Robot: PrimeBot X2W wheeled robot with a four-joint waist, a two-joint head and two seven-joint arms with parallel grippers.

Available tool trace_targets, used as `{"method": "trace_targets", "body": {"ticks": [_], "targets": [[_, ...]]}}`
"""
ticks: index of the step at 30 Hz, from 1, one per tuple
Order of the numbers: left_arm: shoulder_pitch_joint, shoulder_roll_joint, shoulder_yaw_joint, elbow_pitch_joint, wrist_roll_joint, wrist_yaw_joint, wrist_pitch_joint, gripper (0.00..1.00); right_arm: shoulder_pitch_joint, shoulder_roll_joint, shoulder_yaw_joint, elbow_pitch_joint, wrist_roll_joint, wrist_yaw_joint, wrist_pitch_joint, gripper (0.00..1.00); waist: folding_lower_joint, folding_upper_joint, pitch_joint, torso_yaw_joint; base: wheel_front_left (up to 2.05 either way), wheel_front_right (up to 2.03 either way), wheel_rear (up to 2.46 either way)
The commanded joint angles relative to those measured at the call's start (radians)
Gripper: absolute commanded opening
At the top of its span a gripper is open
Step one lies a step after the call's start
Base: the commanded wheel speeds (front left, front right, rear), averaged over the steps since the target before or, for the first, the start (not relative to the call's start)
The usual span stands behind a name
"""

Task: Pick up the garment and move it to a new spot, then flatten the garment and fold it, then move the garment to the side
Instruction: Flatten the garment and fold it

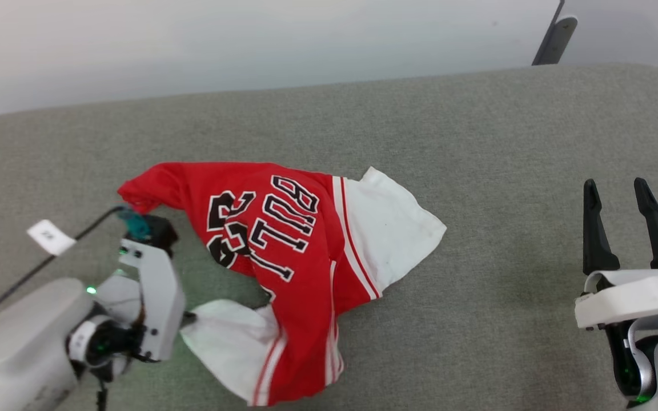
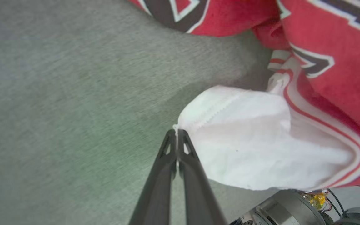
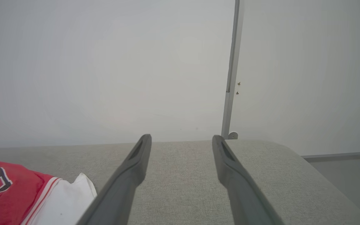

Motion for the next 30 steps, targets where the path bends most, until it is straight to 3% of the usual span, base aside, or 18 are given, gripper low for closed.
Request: {"method": "trace_targets", "body": {"ticks": [1,11,18,22,30], "targets": [[0.003,0.010,0.007,0.003,0.004,0.004,-0.009,0.00,0.018,0.001,-0.004,-0.005,-0.007,-0.001,0.000,1.00,0.0000,0.0000,-0.009,0.009,0.00,0.00,0.00],[-0.009,0.130,0.011,0.059,0.078,0.044,-0.052,0.00,0.038,-0.005,-0.002,-0.022,-0.009,-0.001,0.015,1.00,0.0000,0.0000,-0.031,0.028,0.00,0.00,0.00],[-0.035,0.173,-0.005,0.143,0.162,0.071,-0.090,0.00,0.038,-0.006,0.003,-0.029,-0.008,-0.001,0.022,1.00,0.0000,0.0000,-0.030,0.029,0.00,0.00,0.00],[-0.049,0.175,-0.013,0.210,0.210,0.075,-0.134,0.00,0.027,-0.009,0.009,-0.032,-0.004,-0.002,0.025,1.00,0.0000,0.0000,-0.020,0.019,0.00,0.00,0.00],[-0.021,0.105,0.004,0.364,0.202,0.050,-0.251,0.00,0.016,-0.010,0.012,-0.033,-0.001,-0.002,0.025,1.00,0.0000,0.0000,-0.001,-0.004,0.00,0.00,0.00]]}}
